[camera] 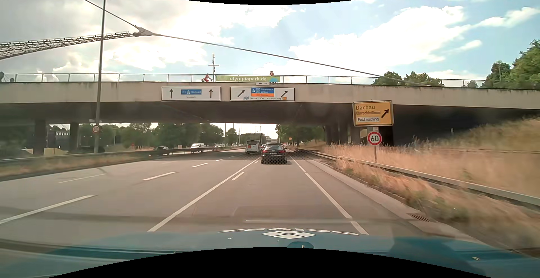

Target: Follow the waypoints while adhering to traffic rules and regulations

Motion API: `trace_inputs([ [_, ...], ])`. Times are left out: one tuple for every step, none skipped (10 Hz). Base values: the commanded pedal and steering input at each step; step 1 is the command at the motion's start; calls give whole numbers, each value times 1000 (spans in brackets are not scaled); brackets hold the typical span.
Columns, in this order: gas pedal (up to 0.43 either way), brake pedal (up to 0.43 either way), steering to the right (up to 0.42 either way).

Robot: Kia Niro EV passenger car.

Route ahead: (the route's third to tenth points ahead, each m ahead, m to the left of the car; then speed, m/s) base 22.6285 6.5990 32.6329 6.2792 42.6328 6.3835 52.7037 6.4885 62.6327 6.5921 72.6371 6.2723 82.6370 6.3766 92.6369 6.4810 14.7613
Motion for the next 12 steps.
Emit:
trace_inputs([
  [240,0,-3],
  [240,0,-3],
  [240,0,-3],
  [240,0,-3],
  [228,0,-3],
  [228,0,-3],
  [228,0,-3],
  [220,0,-3],
  [220,0,-2],
  [220,0,-2],
  [220,0,-3],
  [220,0,-3],
])
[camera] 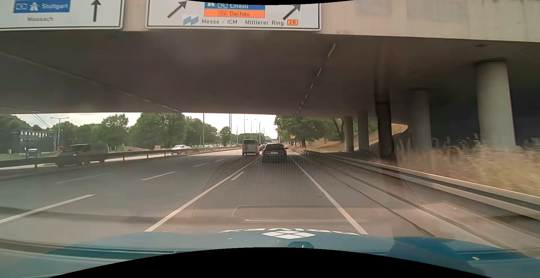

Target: Follow the waypoints while adhering to traffic rules and regulations

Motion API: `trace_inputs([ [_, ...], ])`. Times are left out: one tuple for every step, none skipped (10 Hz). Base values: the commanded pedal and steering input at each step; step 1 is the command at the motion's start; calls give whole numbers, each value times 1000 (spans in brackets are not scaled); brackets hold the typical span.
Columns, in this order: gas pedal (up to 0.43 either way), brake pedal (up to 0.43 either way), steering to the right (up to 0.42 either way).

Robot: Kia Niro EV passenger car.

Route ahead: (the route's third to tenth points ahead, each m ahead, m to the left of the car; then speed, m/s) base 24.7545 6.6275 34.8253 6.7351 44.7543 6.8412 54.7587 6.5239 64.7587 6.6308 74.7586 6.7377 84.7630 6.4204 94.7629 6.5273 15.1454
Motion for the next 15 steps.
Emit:
trace_inputs([
  [220,0,-3],
  [220,0,-3],
  [220,0,-3],
  [189,0,-3],
  [169,0,-3],
  [169,0,-4],
  [169,0,-5],
  [169,0,-5],
  [169,0,-5],
  [169,0,-4],
  [169,0,-4],
  [169,0,-4],
  [169,0,-4],
  [169,0,-4],
  [169,0,-3],
])
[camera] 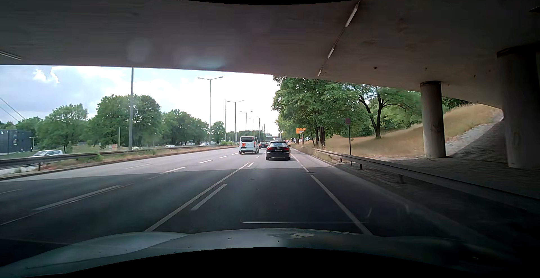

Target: Follow the waypoints while adhering to traffic rules and regulations

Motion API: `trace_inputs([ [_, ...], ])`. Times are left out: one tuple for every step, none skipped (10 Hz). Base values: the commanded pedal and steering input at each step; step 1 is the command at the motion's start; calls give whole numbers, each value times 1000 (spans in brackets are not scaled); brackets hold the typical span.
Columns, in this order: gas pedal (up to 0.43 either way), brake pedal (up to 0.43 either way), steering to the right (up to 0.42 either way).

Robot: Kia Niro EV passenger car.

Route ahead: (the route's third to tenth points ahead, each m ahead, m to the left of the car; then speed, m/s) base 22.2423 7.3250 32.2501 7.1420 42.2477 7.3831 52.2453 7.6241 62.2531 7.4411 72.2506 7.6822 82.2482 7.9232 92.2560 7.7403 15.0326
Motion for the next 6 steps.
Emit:
trace_inputs([
  [169,0,-3],
  [177,0,-3],
  [177,0,-3],
  [177,0,-3],
  [177,0,-3],
  [177,0,-3],
])
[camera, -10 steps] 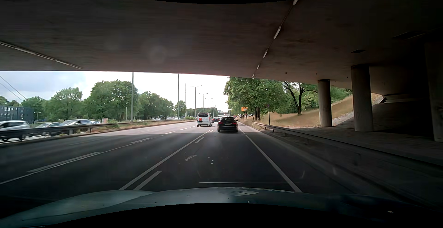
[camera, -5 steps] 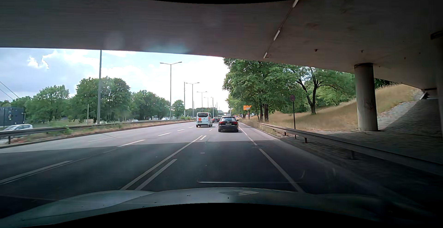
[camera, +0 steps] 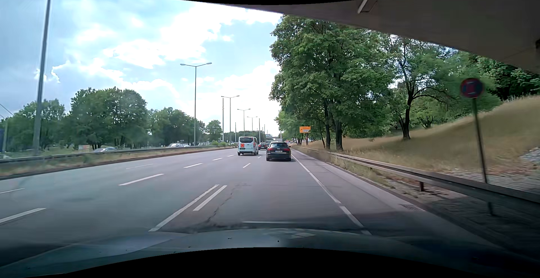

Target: Follow the waypoints while adhering to traffic rules and regulations

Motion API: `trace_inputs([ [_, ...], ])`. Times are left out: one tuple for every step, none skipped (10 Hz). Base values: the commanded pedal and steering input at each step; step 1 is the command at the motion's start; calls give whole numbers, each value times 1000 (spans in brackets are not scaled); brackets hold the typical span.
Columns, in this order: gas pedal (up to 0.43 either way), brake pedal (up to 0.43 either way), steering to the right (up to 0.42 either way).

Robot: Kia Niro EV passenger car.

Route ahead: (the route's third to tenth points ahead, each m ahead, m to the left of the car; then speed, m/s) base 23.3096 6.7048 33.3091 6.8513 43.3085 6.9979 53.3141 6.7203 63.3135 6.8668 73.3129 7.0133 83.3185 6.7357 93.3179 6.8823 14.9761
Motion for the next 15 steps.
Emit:
trace_inputs([
  [177,0,-3],
  [177,0,-3],
  [177,0,-3],
  [177,0,-3],
  [177,0,-3],
  [169,0,-3],
  [169,0,-3],
  [169,0,-2],
  [169,0,-2],
  [169,0,-2],
  [169,0,-2],
  [157,0,-1],
  [130,0,-1],
  [130,0,0],
  [130,0,0],
])
